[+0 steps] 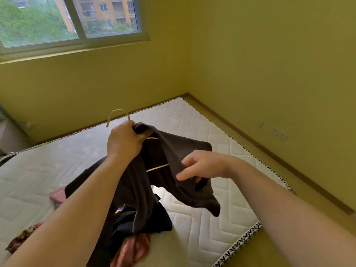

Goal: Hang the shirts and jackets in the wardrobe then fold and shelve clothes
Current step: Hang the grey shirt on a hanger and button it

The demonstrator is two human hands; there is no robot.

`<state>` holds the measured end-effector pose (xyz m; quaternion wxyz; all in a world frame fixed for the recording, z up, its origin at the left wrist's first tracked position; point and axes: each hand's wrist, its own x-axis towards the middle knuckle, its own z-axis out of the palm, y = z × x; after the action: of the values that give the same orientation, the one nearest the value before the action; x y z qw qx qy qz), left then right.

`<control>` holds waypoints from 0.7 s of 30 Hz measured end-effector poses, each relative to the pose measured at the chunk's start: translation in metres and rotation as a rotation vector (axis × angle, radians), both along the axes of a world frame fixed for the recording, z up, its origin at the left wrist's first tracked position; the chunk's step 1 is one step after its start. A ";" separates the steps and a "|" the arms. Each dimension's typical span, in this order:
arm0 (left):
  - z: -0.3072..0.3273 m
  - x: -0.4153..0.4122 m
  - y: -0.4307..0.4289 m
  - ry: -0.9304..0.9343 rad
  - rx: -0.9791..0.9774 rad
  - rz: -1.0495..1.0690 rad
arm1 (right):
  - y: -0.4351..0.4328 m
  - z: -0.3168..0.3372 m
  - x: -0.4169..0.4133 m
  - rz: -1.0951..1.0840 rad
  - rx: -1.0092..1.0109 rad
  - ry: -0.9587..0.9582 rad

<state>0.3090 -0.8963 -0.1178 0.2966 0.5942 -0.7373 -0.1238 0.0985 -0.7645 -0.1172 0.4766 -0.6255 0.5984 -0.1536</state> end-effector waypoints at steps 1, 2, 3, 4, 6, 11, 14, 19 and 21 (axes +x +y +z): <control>0.001 -0.004 0.003 -0.014 0.011 -0.070 | 0.005 -0.001 0.000 -0.007 -0.082 0.058; 0.002 -0.007 0.007 -0.027 0.017 -0.131 | 0.008 -0.002 -0.001 -0.100 -0.241 0.128; 0.003 -0.010 0.011 -0.036 0.016 -0.182 | 0.010 -0.003 -0.004 -0.235 -0.457 0.227; 0.004 -0.015 0.016 -0.044 0.017 -0.228 | 0.012 -0.007 -0.006 -0.339 -0.651 0.345; 0.006 -0.026 0.025 -0.040 0.037 -0.313 | 0.017 -0.012 -0.008 -0.392 -0.752 0.469; 0.011 -0.065 0.046 -0.024 0.044 -0.483 | 0.048 -0.045 -0.002 -0.476 -0.662 0.480; 0.009 -0.095 0.063 -0.015 0.053 -0.614 | 0.079 -0.052 -0.008 -0.675 -0.746 0.591; -0.002 -0.150 0.111 -0.050 0.086 -0.875 | 0.152 -0.059 -0.014 -0.951 -0.726 0.734; -0.004 -0.171 0.132 -0.073 0.092 -0.968 | 0.182 -0.060 -0.016 -1.032 -0.707 0.766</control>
<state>0.1380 -0.7639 -0.1221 0.1523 0.1996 -0.9326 -0.2592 0.0823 -0.5829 -0.1768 -0.1295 -0.3905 0.8560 -0.3129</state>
